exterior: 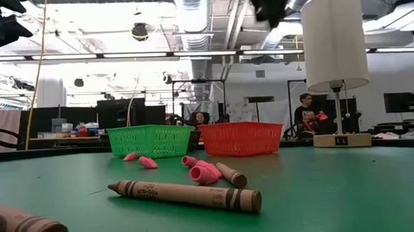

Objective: Sort crayons
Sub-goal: Put the brown crayon into the bin

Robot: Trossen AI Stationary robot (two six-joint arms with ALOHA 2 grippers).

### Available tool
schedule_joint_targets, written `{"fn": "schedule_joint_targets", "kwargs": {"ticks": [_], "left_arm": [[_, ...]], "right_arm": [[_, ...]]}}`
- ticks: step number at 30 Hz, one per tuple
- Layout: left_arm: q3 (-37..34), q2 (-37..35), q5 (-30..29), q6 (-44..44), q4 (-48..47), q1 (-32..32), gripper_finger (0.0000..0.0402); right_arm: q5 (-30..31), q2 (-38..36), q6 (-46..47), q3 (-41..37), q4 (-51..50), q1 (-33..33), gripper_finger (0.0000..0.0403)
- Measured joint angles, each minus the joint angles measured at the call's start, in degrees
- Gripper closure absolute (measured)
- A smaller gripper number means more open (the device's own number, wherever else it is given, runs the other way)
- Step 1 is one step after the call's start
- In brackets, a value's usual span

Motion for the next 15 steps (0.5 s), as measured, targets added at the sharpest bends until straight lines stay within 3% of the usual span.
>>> {"fn": "schedule_joint_targets", "kwargs": {"ticks": [6, 10, 15], "left_arm": [[0.00, 0.00, 0.97, 0.53, 1.02, 0.02, 0.0189], [0.00, 0.00, 0.97, 2.18, 2.27, 0.01, 0.0189], [0.00, 0.00, 1.01, 2.44, 3.10, 0.02, 0.0189]], "right_arm": [[3.07, -5.87, 21.16, -1.97, -0.10, 9.72, 0.0300], [7.74, -9.82, 39.39, -5.85, -0.09, 16.96, 0.0300], [9.11, -12.74, 57.55, -11.79, 0.86, 25.72, 0.0300]]}}
